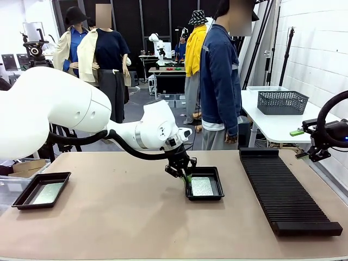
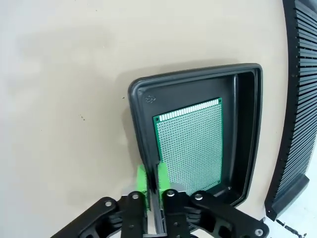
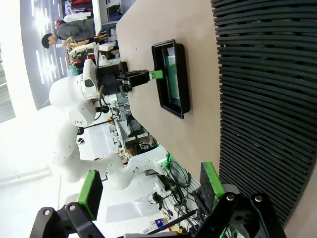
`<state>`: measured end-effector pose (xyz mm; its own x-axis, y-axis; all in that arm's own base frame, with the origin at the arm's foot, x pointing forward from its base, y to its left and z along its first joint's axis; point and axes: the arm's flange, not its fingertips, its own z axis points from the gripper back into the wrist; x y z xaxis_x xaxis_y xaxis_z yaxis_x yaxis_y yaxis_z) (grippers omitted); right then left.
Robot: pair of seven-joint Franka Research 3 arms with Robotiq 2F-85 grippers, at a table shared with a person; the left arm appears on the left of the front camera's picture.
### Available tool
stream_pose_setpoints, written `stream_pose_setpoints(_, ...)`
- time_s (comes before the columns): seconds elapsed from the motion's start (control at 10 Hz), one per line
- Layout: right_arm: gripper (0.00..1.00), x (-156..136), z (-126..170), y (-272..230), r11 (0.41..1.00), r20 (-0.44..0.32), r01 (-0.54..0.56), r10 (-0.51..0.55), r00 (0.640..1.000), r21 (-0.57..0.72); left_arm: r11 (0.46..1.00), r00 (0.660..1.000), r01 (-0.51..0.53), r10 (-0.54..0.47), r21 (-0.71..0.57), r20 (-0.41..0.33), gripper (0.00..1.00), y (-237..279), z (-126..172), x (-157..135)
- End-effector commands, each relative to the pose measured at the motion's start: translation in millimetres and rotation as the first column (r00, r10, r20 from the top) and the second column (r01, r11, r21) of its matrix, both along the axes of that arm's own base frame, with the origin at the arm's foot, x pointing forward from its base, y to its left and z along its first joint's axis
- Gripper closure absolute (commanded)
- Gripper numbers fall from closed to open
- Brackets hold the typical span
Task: Inspect and transfer BCBs to ESD trays.
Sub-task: Pick up the ESD tray and place it on the left side of the table.
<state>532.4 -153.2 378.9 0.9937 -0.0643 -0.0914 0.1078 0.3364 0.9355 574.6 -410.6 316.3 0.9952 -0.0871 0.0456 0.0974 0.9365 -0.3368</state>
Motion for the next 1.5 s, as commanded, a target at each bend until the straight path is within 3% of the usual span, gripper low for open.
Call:
stream_pose_setpoints(0.0,0.00,-2,0,1,1.000,-0.005,-0.011,0.011,1.000,-0.001,1.000,1.000,-0.004,0.004,0.027,-0.003,1.00,4,0,-2)
stream_pose_setpoints(0.2,0.00,-2,0,1,1.000,-0.005,-0.011,0.011,1.000,-0.001,0.999,0.998,0.017,-0.014,0.050,-0.054,1.00,7,2,-3)
stream_pose_setpoints(0.3,0.00,-2,0,1,1.000,-0.005,-0.011,0.011,1.000,-0.001,1.000,1.000,0.001,-0.001,0.004,-0.007,1.00,1,-1,0)
stream_pose_setpoints(1.1,0.00,-2,0,1,1.000,-0.005,-0.011,0.011,1.000,-0.001,1.000,1.000,0.006,-0.006,0.010,-0.021,1.00,1,-1,-1)
stream_pose_setpoints(1.4,0.00,-2,0,1,1.000,-0.005,-0.011,0.011,1.000,-0.001,1.000,0.999,0.004,-0.004,0.002,-0.054,1.00,43,7,-6)
